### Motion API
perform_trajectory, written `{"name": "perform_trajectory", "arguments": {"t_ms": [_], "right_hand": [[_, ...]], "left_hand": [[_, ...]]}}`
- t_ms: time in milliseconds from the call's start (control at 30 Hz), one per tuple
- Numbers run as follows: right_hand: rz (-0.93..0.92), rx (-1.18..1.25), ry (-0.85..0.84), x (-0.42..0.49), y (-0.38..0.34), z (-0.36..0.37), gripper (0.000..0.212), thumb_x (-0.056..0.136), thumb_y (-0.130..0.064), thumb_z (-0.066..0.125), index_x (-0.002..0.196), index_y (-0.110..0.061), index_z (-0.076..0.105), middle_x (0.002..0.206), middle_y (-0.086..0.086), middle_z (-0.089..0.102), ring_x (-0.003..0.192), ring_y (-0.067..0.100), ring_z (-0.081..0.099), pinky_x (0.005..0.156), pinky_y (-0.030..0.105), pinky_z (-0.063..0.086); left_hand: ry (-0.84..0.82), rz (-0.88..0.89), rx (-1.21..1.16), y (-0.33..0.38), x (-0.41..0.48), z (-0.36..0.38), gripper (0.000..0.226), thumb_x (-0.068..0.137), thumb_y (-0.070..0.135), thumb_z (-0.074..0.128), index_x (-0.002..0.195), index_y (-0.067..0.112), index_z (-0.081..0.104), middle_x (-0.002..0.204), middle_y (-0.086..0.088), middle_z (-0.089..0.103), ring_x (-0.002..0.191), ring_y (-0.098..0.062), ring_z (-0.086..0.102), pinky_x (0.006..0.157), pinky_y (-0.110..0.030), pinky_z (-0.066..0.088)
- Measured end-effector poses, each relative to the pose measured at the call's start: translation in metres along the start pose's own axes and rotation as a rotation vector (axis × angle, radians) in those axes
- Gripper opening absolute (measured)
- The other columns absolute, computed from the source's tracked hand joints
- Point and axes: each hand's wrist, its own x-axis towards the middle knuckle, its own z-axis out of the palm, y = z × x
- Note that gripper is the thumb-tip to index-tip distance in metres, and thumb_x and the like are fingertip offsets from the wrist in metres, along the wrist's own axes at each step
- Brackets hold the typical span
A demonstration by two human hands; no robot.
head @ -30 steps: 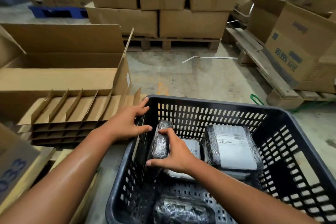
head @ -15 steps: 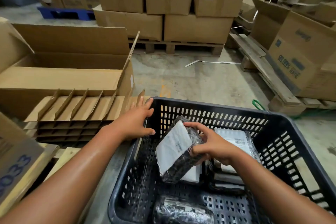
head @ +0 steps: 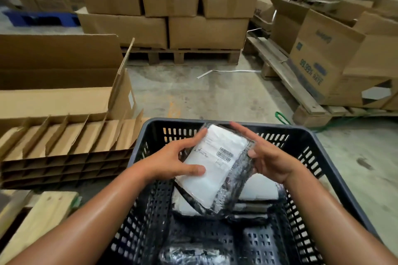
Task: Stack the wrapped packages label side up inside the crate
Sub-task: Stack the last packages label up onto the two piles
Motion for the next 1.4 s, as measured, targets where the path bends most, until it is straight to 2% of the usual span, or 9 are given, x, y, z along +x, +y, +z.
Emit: {"name": "perform_trajectory", "arguments": {"t_ms": [200,333,433,500,633,800,900,1033,1400], "right_hand": [[0.042,-0.273,0.275,0.014,0.006,0.009,0.055,0.094,-0.012,0.075,0.143,-0.030,0.061,0.133,0.015,0.070,0.090,0.025,0.073,0.086,0.038,0.060],[0.036,-0.616,0.260,0.025,0.018,0.031,0.108,0.076,-0.024,0.095,0.163,-0.021,0.031,0.145,-0.009,0.057,0.111,0.005,0.072,0.088,0.023,0.059],[0.120,-1.046,0.130,0.035,0.036,0.048,0.158,0.051,-0.057,0.098,0.167,-0.022,-0.002,0.175,0.005,0.009,0.160,0.021,0.013,0.127,0.044,0.023],[0.226,-1.190,0.071,0.039,0.047,0.052,0.170,0.046,-0.064,0.097,0.163,-0.026,-0.020,0.172,0.012,-0.020,0.159,0.028,-0.012,0.130,0.047,0.009],[0.298,-1.297,0.057,0.048,0.054,0.054,0.171,0.048,-0.058,0.100,0.160,-0.026,-0.024,0.167,0.019,-0.030,0.159,0.037,-0.008,0.126,0.040,0.011],[0.387,-1.467,-0.016,0.059,0.055,0.067,0.170,0.054,-0.045,0.102,0.159,-0.017,-0.028,0.161,0.026,-0.037,0.157,0.046,0.008,0.126,0.045,0.025],[0.487,-1.569,-0.038,0.067,0.054,0.082,0.168,0.060,-0.042,0.100,0.155,-0.007,-0.034,0.154,0.030,-0.044,0.155,0.052,-0.003,0.124,0.053,0.028],[0.486,-1.591,-0.069,0.065,0.058,0.085,0.155,0.069,-0.035,0.097,0.156,0.003,-0.025,0.157,0.024,-0.044,0.154,0.046,-0.017,0.126,0.049,0.023],[0.506,-1.706,-0.174,0.069,0.053,0.082,0.134,0.077,-0.044,0.090,0.162,0.003,-0.002,0.167,0.026,-0.024,0.158,0.040,-0.001,0.126,0.041,0.024]], "left_hand": [[0.066,-0.151,-0.169,-0.027,-0.008,0.014,0.108,0.077,0.036,0.086,0.153,0.053,0.012,0.135,0.048,0.027,0.113,0.032,0.041,0.088,-0.004,0.045],[0.198,-0.270,-0.167,-0.032,-0.009,0.011,0.109,0.078,0.024,0.086,0.156,0.044,0.014,0.121,0.037,0.045,0.084,0.027,0.058,0.066,-0.003,0.049],[0.223,-0.329,-0.080,-0.030,-0.010,0.012,0.110,0.080,0.028,0.086,0.156,0.050,0.009,0.147,0.011,0.050,0.109,0.000,0.062,0.087,-0.018,0.054],[0.191,-0.407,0.033,-0.029,-0.006,0.014,0.114,0.079,0.034,0.085,0.153,0.056,0.002,0.155,-0.004,0.041,0.126,-0.024,0.055,0.107,-0.041,0.048],[0.108,-0.520,0.172,-0.037,0.009,0.020,0.124,0.081,0.036,0.081,0.151,0.050,-0.021,0.156,-0.015,0.037,0.130,-0.036,0.051,0.113,-0.051,0.041],[0.088,-0.583,0.170,-0.051,0.019,0.038,0.129,0.086,0.021,0.079,0.151,0.027,-0.032,0.145,-0.009,0.053,0.113,-0.022,0.057,0.101,-0.035,0.048],[0.082,-0.607,0.177,-0.056,0.023,0.045,0.129,0.084,0.020,0.080,0.154,0.026,-0.029,0.146,-0.007,0.050,0.104,-0.019,0.054,0.085,-0.028,0.046],[-0.021,-0.611,0.326,-0.060,0.027,0.041,0.124,0.082,0.018,0.081,0.159,0.020,-0.016,0.150,-0.010,0.049,0.124,-0.026,0.055,0.097,-0.028,0.045],[-0.007,-0.580,0.339,-0.072,0.025,0.039,0.118,0.083,0.017,0.081,0.160,0.027,-0.009,0.151,-0.007,0.049,0.126,-0.024,0.055,0.106,-0.034,0.045]]}}
